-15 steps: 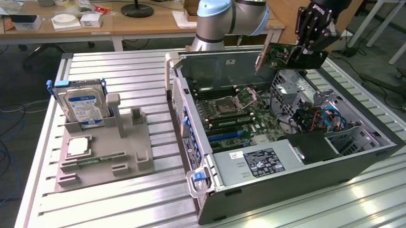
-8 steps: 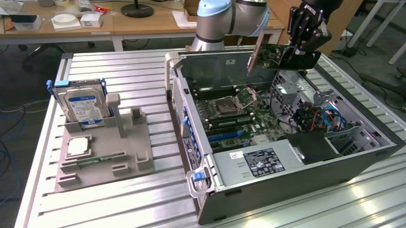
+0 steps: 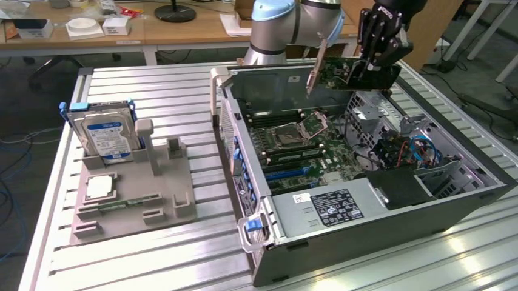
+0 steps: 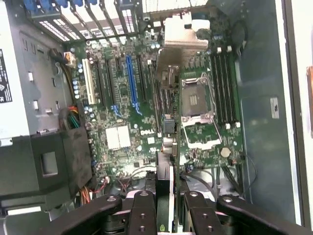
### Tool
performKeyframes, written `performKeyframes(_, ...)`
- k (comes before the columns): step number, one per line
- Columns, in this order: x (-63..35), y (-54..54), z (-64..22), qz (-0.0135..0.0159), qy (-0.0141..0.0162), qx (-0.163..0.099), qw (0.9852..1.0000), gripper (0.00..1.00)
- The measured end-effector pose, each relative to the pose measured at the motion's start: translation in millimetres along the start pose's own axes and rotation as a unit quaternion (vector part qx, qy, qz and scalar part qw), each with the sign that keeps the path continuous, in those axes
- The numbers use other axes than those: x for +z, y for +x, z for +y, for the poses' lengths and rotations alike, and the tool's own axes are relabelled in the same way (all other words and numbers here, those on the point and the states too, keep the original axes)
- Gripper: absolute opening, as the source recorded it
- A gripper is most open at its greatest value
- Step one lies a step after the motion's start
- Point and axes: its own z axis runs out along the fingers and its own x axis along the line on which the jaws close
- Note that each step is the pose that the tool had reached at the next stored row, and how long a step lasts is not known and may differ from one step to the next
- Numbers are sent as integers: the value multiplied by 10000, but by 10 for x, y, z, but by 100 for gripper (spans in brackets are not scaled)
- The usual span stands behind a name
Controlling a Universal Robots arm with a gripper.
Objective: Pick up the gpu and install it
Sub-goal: 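Insert the gpu into the slot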
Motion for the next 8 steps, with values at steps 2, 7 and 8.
performKeyframes(2, 5, 2, 14, -1, -2, -79, 10000, 27)
performKeyframes(7, 15, 5, 34, 1, -8, -364, 9993, 27)
performKeyframes(8, 18, 6, 34, 1, -10, -452, 9990, 27)
